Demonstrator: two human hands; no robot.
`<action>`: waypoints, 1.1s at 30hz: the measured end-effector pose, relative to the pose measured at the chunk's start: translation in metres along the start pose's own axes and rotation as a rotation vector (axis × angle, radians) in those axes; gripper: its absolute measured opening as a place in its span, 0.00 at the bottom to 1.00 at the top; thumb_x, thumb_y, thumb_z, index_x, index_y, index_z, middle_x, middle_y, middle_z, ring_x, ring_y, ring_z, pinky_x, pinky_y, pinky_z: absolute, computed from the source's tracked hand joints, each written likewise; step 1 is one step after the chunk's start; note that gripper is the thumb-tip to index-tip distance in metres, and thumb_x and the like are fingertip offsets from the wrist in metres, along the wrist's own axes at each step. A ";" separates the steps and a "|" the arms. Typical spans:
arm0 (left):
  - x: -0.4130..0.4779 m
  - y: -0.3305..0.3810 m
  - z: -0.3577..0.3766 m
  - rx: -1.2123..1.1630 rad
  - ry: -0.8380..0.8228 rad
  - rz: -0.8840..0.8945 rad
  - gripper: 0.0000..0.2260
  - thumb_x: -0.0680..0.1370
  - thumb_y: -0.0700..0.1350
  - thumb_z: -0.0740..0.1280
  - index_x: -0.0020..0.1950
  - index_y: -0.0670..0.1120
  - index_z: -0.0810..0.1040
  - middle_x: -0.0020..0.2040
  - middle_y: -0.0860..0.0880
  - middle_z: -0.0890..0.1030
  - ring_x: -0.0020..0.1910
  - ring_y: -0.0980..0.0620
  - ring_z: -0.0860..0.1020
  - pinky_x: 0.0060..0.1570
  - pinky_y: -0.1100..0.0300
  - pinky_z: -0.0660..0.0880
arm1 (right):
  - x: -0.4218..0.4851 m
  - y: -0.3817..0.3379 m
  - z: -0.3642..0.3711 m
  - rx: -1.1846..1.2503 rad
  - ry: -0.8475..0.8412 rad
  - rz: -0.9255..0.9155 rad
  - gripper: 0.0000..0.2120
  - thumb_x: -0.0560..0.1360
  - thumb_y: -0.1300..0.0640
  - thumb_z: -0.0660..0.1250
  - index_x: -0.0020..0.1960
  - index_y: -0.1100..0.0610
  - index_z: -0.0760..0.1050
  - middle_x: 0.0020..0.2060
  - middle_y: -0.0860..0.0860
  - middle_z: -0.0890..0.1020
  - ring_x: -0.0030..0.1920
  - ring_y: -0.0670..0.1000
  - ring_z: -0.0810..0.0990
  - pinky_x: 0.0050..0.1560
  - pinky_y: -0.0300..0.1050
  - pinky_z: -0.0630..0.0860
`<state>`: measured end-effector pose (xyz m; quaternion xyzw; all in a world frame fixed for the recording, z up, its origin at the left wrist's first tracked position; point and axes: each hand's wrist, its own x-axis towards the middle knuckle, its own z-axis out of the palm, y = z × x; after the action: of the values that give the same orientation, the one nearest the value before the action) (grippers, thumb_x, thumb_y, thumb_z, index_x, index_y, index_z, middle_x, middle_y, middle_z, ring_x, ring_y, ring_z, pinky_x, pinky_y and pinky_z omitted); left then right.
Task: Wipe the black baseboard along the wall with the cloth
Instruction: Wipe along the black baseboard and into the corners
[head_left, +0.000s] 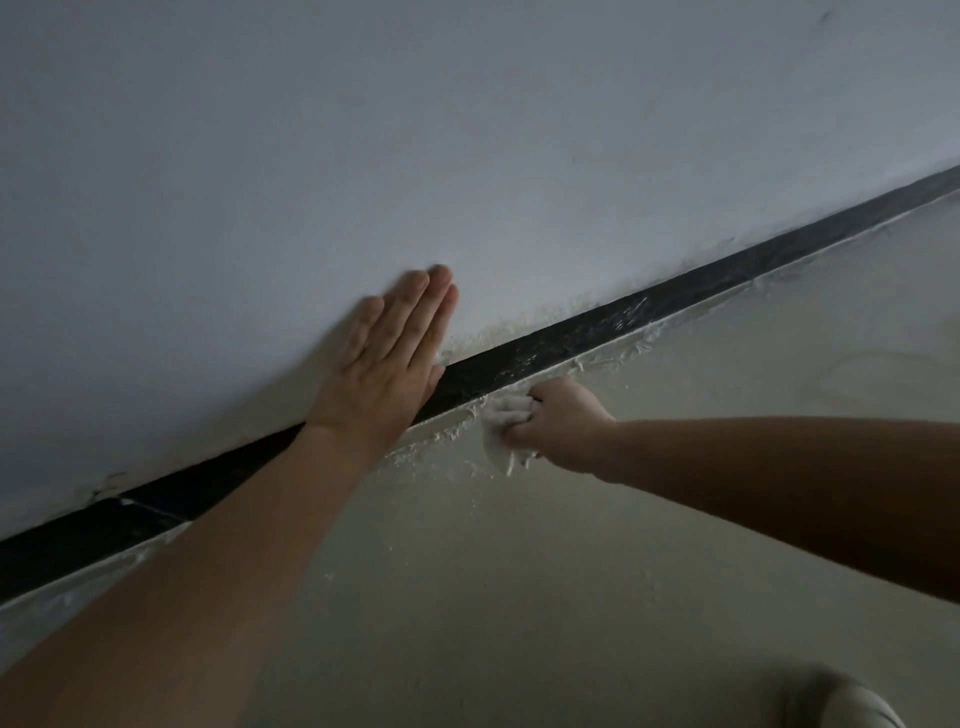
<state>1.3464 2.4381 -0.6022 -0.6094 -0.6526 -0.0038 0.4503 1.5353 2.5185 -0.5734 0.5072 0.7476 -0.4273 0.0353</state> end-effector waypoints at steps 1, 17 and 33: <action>0.003 0.004 0.000 0.022 -0.012 -0.005 0.32 0.82 0.56 0.52 0.79 0.39 0.48 0.78 0.41 0.42 0.77 0.44 0.39 0.74 0.49 0.42 | 0.001 0.001 0.002 0.024 0.021 -0.007 0.05 0.75 0.57 0.69 0.45 0.58 0.76 0.38 0.51 0.80 0.35 0.46 0.78 0.30 0.35 0.72; 0.037 0.027 -0.009 0.272 -0.182 0.014 0.43 0.75 0.64 0.58 0.79 0.40 0.48 0.78 0.40 0.40 0.77 0.43 0.39 0.74 0.48 0.46 | 0.062 0.016 0.048 0.642 0.278 0.098 0.11 0.71 0.60 0.70 0.34 0.56 0.69 0.30 0.50 0.77 0.31 0.48 0.75 0.28 0.38 0.67; 0.080 0.026 -0.041 0.320 -0.280 -0.007 0.39 0.80 0.61 0.56 0.78 0.39 0.42 0.75 0.39 0.32 0.75 0.43 0.33 0.74 0.48 0.40 | 0.037 0.043 0.021 0.721 0.036 0.020 0.05 0.72 0.58 0.69 0.43 0.56 0.73 0.34 0.49 0.80 0.32 0.46 0.78 0.29 0.33 0.71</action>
<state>1.4030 2.4857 -0.5446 -0.5225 -0.7032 0.1832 0.4461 1.5433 2.5364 -0.6310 0.5018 0.5446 -0.6540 -0.1549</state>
